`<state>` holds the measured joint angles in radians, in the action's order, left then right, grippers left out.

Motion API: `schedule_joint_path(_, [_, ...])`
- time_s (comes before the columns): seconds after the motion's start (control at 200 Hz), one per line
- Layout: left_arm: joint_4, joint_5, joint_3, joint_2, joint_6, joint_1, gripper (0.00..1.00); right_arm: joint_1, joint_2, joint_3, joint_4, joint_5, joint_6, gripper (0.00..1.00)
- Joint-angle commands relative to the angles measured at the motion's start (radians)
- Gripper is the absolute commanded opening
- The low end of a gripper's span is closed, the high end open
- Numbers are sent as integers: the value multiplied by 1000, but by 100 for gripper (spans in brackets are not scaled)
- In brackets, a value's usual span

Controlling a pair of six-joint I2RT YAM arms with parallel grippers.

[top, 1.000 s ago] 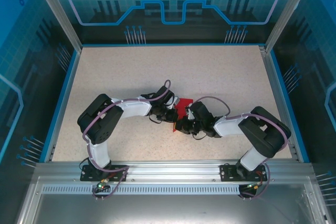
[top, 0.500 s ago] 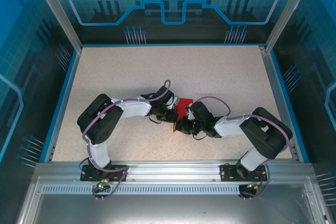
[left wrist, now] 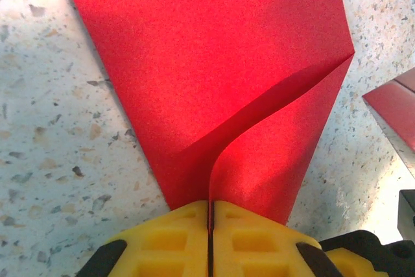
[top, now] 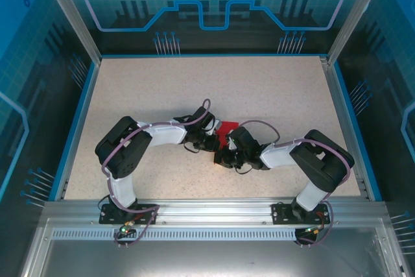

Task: Fold a paper plane with a square sheet of paper (pick it up from the middle)
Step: Third fold the triangle at the center of the table.

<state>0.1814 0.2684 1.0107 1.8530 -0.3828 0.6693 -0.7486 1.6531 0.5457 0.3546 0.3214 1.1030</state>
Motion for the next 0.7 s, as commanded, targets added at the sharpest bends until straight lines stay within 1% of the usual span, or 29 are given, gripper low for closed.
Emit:
schedule_joint_path(0.0, [64,-4,-47,21,15,0,8,-20,-25,22,-58,-18,-6,10])
schedule_joint_path(0.175, [69,-4,-46,19,18,0,8,-27,-35,37,-41,6,4,11])
schedule_joint_path(0.31, [67,-5,-43,21,16,0,8,-33,10,41,-56,-15,9,10])
schedule_joint_path(0.515, [70,-5,-43,23,18,1,8,-36,94,26,-39,-4,37,10])
schedule_joint_path(0.6, [71,-8,-46,19,16,1,8,-35,78,19,-42,-10,38,10])
schedule_joint_path(0.69, [76,-9,-44,17,18,1,8,-21,10,22,-71,-18,18,10])
